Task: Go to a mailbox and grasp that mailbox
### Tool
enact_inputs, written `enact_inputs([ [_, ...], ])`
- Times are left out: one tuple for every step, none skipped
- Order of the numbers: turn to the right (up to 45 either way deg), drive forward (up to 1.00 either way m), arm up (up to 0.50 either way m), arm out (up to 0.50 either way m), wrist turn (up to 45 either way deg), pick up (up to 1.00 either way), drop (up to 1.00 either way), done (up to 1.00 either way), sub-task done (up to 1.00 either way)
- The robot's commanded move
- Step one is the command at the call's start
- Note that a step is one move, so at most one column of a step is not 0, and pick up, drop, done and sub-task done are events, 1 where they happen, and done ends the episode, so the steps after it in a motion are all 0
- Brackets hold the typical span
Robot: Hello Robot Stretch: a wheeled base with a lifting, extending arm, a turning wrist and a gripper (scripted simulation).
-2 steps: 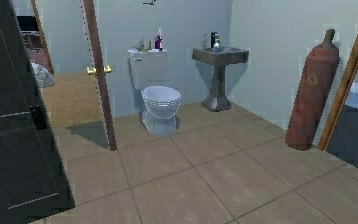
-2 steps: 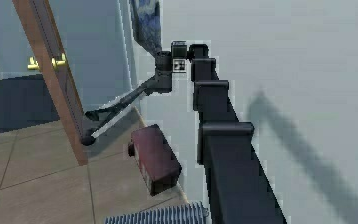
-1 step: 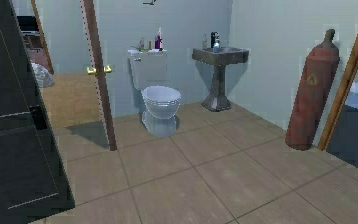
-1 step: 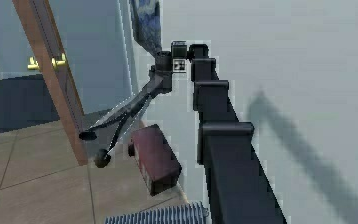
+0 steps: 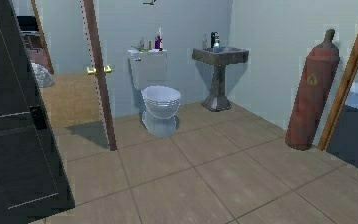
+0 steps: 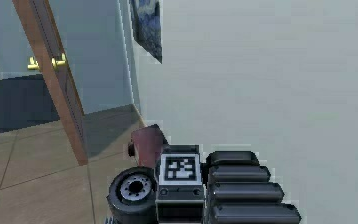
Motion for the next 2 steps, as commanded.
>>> enact_inputs([
  [-24.0, 0.0, 0.0, 0.0, 0.0, 0.0, 0.0, 0.0, 0.0],
  [0.0, 0.3, 0.0, 0.0, 0.0, 0.0, 0.0, 0.0, 0.0],
])
